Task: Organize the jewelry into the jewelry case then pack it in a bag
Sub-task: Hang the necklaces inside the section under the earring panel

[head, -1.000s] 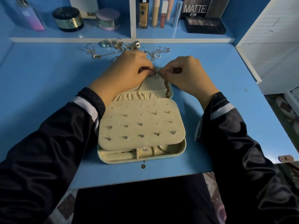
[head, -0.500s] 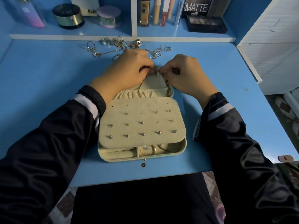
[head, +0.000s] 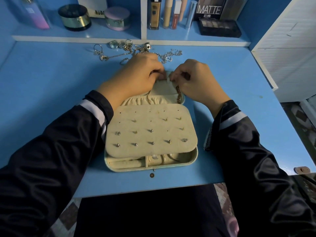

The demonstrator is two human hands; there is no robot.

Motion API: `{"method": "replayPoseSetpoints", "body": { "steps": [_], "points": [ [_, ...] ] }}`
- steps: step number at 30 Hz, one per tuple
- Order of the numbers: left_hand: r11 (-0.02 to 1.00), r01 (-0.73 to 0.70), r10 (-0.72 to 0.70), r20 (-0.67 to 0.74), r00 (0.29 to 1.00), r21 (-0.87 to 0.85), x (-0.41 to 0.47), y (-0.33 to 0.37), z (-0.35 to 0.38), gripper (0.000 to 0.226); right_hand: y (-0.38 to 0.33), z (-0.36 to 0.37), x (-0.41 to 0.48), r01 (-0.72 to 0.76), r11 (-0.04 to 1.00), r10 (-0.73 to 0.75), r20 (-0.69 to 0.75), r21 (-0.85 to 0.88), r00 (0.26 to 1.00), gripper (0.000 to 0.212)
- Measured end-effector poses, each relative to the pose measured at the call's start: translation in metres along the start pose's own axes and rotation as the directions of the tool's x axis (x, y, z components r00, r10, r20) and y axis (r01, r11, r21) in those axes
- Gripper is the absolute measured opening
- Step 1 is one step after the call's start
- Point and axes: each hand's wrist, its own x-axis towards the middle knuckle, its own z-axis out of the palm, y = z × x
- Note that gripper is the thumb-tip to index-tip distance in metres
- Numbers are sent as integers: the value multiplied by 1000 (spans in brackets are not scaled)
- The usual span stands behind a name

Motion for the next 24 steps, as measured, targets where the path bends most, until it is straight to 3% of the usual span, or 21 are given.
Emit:
{"method": "replayPoseSetpoints", "body": {
  "steps": [6, 13, 24],
  "points": [
    [999, -29, 30, -30, 999, 15, -5, 0, -1, 25, 1, -6, -3, -26, 998, 26, 10, 50, 1000, 23],
    [997, -38, 40, -26, 999, 64, -13, 2, -7, 18, 3, -12, -9, -43, 993, 38, 45, 106, 998, 16],
    [973, 166, -146, 131, 981, -162, -32, 7, -34, 20, 9, -31, -17, -72, 940, 7, 192, 334, 981, 8]
  ]
}}
